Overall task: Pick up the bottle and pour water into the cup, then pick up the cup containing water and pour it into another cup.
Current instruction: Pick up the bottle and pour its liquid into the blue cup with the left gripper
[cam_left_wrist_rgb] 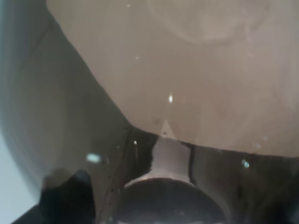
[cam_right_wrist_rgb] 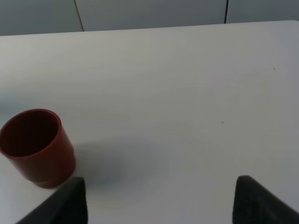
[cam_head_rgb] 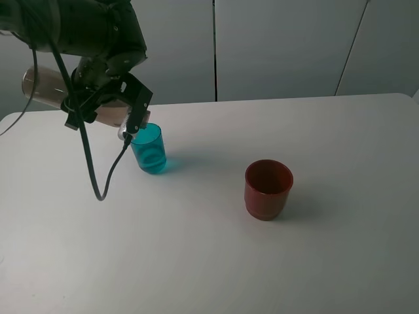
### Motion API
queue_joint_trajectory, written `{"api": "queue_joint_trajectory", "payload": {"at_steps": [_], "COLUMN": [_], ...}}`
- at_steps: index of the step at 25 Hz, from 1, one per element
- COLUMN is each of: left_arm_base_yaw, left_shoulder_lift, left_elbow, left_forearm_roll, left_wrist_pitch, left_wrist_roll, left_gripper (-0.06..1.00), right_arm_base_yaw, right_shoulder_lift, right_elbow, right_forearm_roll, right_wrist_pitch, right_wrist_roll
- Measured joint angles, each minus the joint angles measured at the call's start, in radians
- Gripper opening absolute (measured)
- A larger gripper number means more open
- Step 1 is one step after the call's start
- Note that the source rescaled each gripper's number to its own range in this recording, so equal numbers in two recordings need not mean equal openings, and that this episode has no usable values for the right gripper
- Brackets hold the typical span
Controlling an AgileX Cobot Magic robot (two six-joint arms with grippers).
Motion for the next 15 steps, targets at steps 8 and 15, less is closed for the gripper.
{"api": "queue_joint_trajectory", "payload": {"at_steps": [8, 15], "left_arm_base_yaw": [-0.004, -0.004], "left_shoulder_lift": [0.0, 0.0], "left_elbow": [0.0, 0.0], "left_forearm_roll": [0.03, 0.036], "left_wrist_pitch": [0.0, 0.0], "left_wrist_roll": [0.008, 0.029], "left_gripper": [0.02, 0.02], "right_arm_base_yaw": [0.0, 0.0], "right_shoulder_lift": [0.0, 0.0], "right_elbow": [0.0, 0.0], "right_forearm_roll": [0.0, 0.0], "right_wrist_pitch": [0.0, 0.0], "right_wrist_roll": [0.0, 0.0]}}
